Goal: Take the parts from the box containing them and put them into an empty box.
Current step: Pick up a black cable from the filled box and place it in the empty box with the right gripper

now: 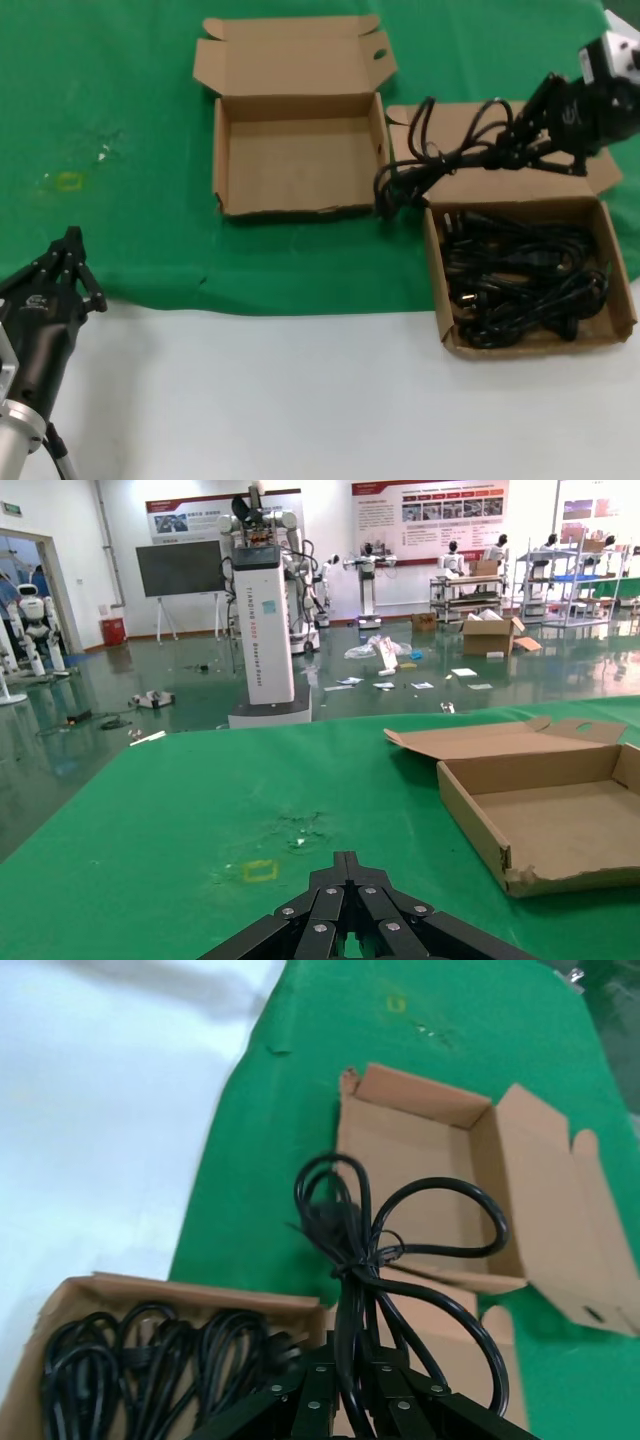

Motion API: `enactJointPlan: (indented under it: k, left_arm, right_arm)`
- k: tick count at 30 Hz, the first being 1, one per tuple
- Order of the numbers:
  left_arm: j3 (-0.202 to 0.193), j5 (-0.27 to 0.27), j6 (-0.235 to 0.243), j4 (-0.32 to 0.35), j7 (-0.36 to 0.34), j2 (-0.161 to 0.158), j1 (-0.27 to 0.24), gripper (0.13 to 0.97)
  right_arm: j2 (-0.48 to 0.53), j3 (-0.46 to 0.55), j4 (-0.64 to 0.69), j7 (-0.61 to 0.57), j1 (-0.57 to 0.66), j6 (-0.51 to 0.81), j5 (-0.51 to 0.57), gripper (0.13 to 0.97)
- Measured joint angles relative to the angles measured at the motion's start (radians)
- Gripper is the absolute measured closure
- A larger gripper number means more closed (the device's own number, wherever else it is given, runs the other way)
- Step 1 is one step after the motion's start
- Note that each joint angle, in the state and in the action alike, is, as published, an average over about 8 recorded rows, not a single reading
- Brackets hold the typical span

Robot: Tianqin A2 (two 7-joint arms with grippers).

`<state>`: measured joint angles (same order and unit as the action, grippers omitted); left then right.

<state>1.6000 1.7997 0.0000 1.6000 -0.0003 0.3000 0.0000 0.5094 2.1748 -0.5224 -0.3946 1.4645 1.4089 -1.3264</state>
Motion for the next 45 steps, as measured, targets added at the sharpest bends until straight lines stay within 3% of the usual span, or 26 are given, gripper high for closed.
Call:
enactJointPlan:
  k: [18, 35, 45]
  left_arm:
    - [0.000, 0.000, 0.000, 0.000, 0.000, 0.000, 0.000, 0.953]
    - [0.000, 0.000, 0.000, 0.000, 0.000, 0.000, 0.000, 0.953]
    - [0.000, 0.000, 0.000, 0.000, 0.000, 0.000, 0.000, 0.953]
  right_arm:
    - [-0.064, -0.006, 0.007, 0.011, 0.025, -0.055, -0.013, 0.920]
    - [-0.255, -0.048, 0.390, -0.196, 0.139, -0.223, -0.044, 0.920]
    - [-0.323, -0.083, 0.488, -0.266, 0.125, -0.342, -0.066, 0.921]
